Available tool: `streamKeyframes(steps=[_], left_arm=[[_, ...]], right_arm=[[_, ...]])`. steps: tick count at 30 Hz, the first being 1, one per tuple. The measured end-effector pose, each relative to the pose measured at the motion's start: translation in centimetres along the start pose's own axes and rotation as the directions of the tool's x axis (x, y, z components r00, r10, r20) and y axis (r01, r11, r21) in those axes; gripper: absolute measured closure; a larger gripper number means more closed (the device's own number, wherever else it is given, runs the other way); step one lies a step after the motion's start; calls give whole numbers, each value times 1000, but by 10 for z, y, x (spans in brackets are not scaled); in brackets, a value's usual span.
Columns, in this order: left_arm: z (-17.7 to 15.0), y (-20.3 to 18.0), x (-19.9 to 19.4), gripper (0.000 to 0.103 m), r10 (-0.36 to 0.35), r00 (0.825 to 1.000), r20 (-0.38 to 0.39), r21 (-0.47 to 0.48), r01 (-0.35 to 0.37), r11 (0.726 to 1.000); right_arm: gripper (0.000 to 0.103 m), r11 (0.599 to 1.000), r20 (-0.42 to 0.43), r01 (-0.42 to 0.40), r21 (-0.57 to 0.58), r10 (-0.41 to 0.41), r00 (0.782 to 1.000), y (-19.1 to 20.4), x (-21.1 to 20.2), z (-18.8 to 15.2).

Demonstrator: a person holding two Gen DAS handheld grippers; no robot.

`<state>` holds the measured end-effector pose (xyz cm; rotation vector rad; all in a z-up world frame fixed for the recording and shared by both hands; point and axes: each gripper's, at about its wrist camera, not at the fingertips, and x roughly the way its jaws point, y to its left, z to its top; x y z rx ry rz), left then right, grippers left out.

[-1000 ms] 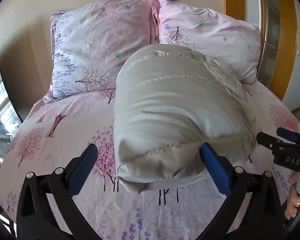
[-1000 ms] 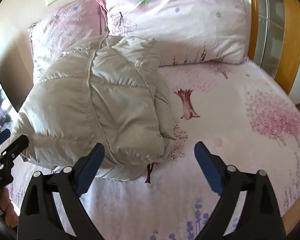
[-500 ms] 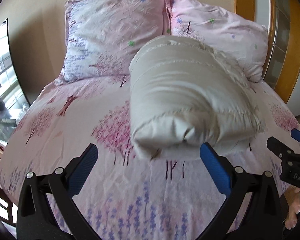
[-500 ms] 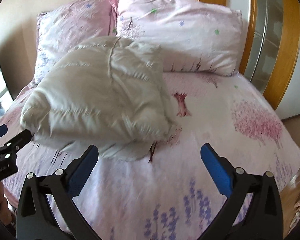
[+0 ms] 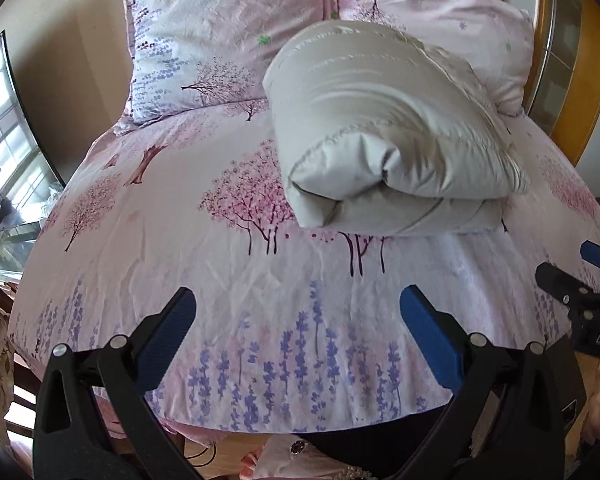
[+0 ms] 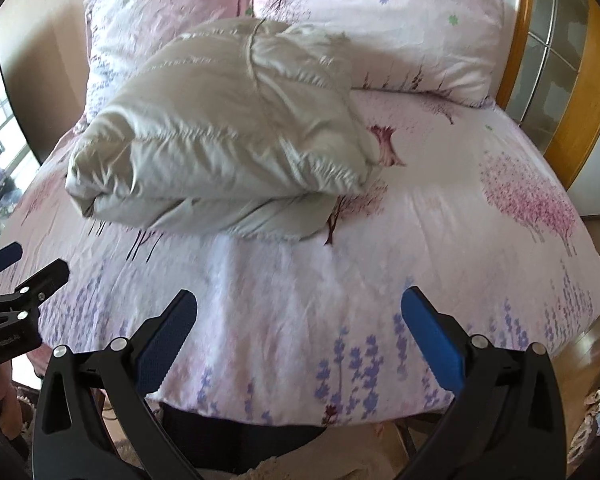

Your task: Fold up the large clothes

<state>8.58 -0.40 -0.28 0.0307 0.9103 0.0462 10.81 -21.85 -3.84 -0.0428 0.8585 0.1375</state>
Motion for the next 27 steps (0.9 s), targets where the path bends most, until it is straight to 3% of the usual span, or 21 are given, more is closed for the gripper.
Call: streamKeyframes(steps=[8, 27], left_arm=[[-1, -8, 6, 2, -9, 998, -56, 19, 10, 1000], [2, -7, 11, 2, -11, 997, -76, 12, 12, 1000]], right_arm=[[1, 999, -46, 13, -47, -15, 999, 11, 7, -4], [1, 999, -64, 23, -37, -25, 998, 6, 13, 1]])
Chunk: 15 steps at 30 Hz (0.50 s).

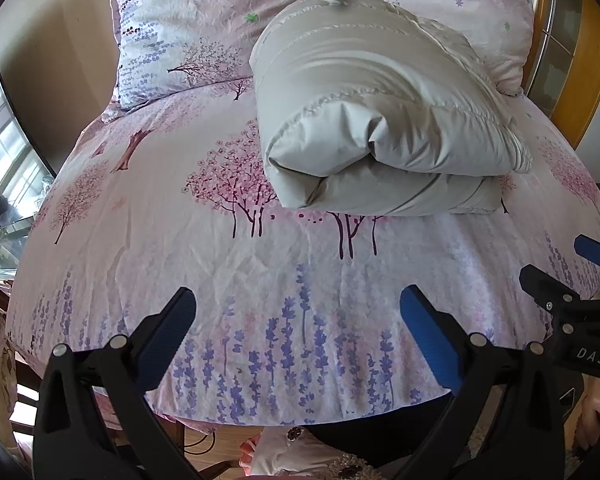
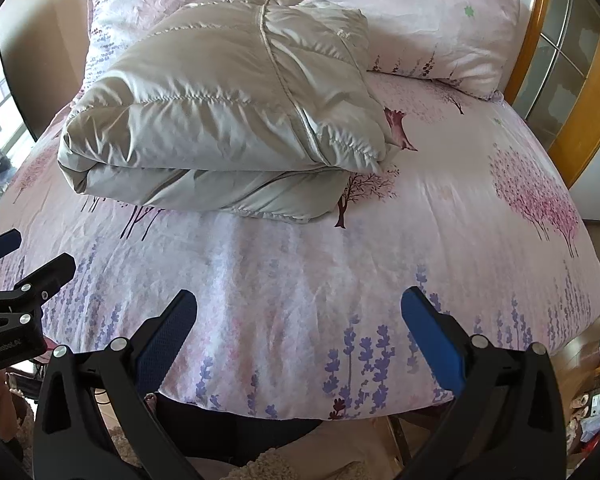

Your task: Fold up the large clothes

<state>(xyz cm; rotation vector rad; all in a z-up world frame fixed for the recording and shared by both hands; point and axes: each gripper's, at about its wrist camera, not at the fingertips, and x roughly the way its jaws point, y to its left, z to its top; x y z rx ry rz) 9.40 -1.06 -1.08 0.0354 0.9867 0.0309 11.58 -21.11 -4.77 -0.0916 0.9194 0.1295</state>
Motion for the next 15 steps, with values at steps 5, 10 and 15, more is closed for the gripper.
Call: streamKeyframes(steps=[5, 10, 15], left_arm=[[0, -1, 1, 2, 0, 1000, -5, -1, 0, 1000], [0, -2, 1, 2, 0, 1000, -7, -5, 0, 1000], [0, -1, 3, 2, -1, 1000, -11, -6, 1, 1000]], right_arm=[[1, 1000, -3, -1, 4, 1, 1000, -1, 1, 0], [1, 1000, -4, -1, 2, 1, 1000, 0, 2, 0], [1, 1000, -5, 1, 6, -1, 1000, 0, 2, -1]])
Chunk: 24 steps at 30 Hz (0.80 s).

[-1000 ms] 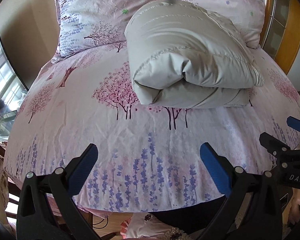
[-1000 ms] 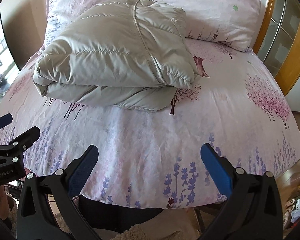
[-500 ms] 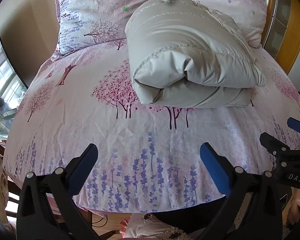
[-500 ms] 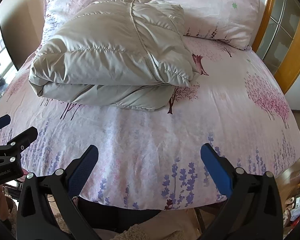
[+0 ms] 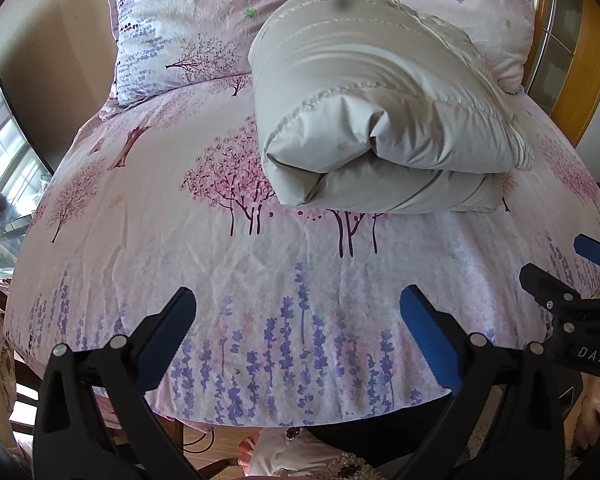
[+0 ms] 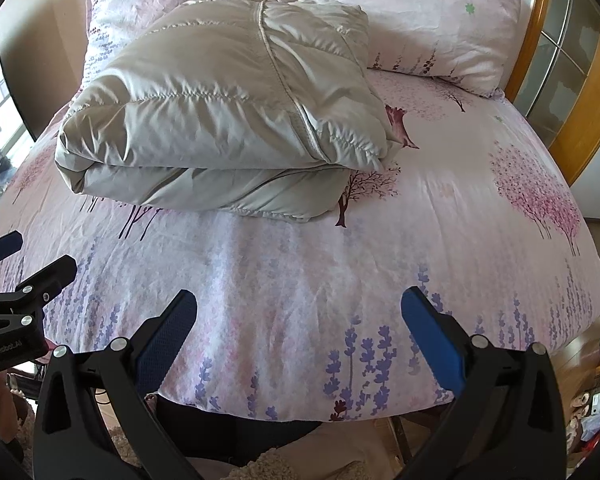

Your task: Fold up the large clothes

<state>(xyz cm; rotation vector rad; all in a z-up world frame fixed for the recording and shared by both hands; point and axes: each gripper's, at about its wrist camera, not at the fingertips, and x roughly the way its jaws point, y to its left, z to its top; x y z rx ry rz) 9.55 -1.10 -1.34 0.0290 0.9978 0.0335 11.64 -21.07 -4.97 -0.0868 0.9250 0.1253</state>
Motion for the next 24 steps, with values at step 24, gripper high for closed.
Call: streamKeyframes(steps=[24], left_arm=[[0, 3, 3, 2, -4, 1000, -9, -3, 4, 1000]], right_arm=[[1, 1000, -4, 0, 2, 0, 1000, 0, 1, 0]])
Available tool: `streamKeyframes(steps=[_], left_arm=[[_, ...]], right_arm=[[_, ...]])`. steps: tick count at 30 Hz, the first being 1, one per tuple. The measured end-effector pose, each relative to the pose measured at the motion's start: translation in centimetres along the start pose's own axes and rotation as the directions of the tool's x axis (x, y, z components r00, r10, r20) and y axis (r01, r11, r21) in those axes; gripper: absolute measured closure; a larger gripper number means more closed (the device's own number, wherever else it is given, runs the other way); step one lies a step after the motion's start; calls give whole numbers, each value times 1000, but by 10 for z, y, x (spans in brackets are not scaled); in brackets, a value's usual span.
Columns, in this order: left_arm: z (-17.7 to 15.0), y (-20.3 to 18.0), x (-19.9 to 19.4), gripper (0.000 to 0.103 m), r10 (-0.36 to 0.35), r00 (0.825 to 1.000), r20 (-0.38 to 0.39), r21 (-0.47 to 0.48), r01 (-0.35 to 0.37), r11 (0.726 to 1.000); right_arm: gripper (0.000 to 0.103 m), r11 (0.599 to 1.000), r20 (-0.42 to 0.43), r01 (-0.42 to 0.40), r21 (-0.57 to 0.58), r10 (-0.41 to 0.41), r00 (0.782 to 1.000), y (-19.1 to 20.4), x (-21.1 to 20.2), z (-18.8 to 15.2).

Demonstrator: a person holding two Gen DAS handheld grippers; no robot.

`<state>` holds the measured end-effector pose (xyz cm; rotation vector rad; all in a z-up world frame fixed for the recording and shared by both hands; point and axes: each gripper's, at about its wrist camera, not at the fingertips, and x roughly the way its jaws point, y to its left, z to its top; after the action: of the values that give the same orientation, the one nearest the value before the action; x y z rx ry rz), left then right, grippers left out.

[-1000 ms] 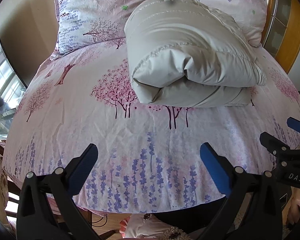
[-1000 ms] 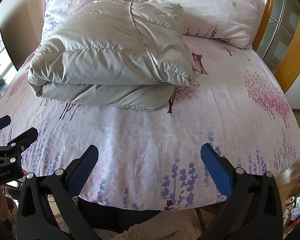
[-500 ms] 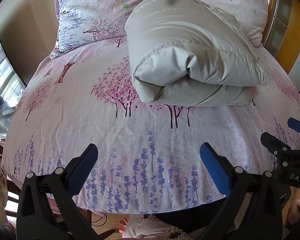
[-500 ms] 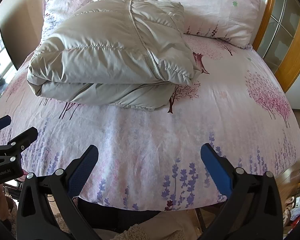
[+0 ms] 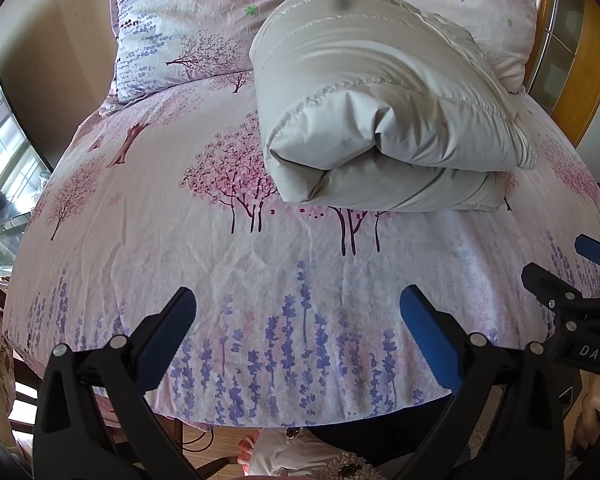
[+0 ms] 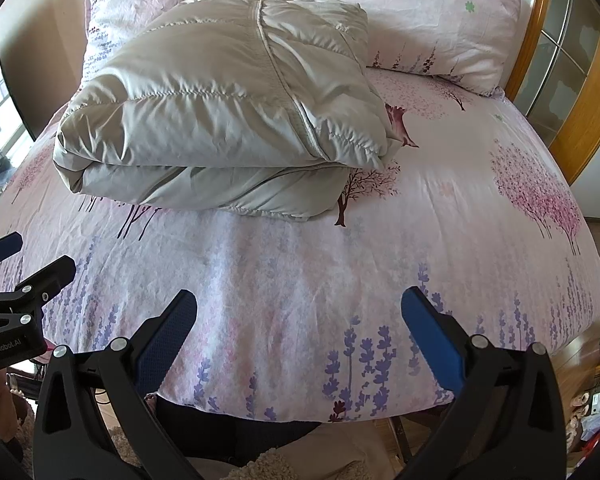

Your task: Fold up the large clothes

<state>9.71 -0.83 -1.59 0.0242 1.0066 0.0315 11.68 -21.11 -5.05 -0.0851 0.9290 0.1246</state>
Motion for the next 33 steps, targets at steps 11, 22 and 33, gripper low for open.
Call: streamKeyframes(steps=[11, 22, 33], left_arm=[[-1, 0, 1, 2, 0, 1000, -2, 0, 0, 1000], [-1, 0, 1, 2, -2, 1000, -2, 1, 2, 1000], [-2, 1, 3, 2, -5, 1000, -7, 3, 5, 1000]], right_arm=[[1, 1000, -7, -1, 7, 1, 1000, 1, 1, 1], [1, 1000, -8, -1, 7, 1, 1000, 1, 3, 1], [1, 1000, -11, -3, 9, 4, 1000, 2, 3, 2]])
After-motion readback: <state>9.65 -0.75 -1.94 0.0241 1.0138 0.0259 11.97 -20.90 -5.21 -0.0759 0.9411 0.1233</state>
